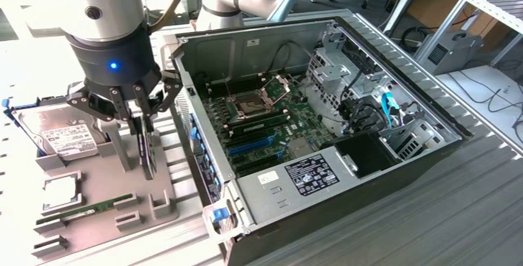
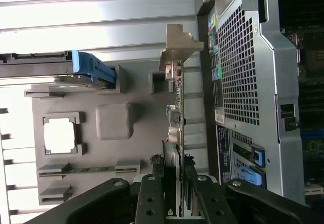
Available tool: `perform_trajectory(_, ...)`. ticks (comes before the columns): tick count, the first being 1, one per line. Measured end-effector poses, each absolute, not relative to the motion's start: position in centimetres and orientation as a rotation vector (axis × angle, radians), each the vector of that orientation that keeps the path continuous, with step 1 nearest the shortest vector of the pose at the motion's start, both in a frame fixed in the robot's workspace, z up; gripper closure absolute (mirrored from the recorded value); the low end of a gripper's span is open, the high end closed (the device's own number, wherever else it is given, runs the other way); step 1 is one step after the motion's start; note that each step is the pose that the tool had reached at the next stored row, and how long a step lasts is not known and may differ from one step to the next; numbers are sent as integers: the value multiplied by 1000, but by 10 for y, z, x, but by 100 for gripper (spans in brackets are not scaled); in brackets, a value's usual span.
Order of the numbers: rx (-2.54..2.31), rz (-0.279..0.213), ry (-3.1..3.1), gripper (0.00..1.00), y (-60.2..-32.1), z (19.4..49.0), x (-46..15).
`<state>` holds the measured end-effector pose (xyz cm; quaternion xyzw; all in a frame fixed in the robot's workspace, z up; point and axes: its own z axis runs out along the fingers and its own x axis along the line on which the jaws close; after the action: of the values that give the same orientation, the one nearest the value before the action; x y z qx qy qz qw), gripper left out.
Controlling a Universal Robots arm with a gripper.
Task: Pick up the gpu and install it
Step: 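Pick up the gpu and move the gpu toward the slot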
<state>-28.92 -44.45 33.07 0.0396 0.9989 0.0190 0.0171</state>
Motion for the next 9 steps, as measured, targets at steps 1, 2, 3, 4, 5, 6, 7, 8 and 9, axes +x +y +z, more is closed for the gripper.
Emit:
perform_trajectory(1,123,59,3104,73,-444,331,-289)
perform_trajectory(2,123,59,3104,73,-444,332,-289)
perform_trajectory(3,123,59,3104,73,-444,332,-289)
perform_trajectory(4,123,59,3104,73,-444,333,-289)
perform_trajectory(5,123,59,3104,73,-444,333,-289)
perform_trajectory(6,123,59,3104,73,-444,334,-289)
perform_trajectory(7,123,59,3104,73,-444,334,-289)
perform_trajectory(8,123,59,3104,73,-444,335,-289)
perform_trajectory(9,123,59,3104,73,-444,335,-289)
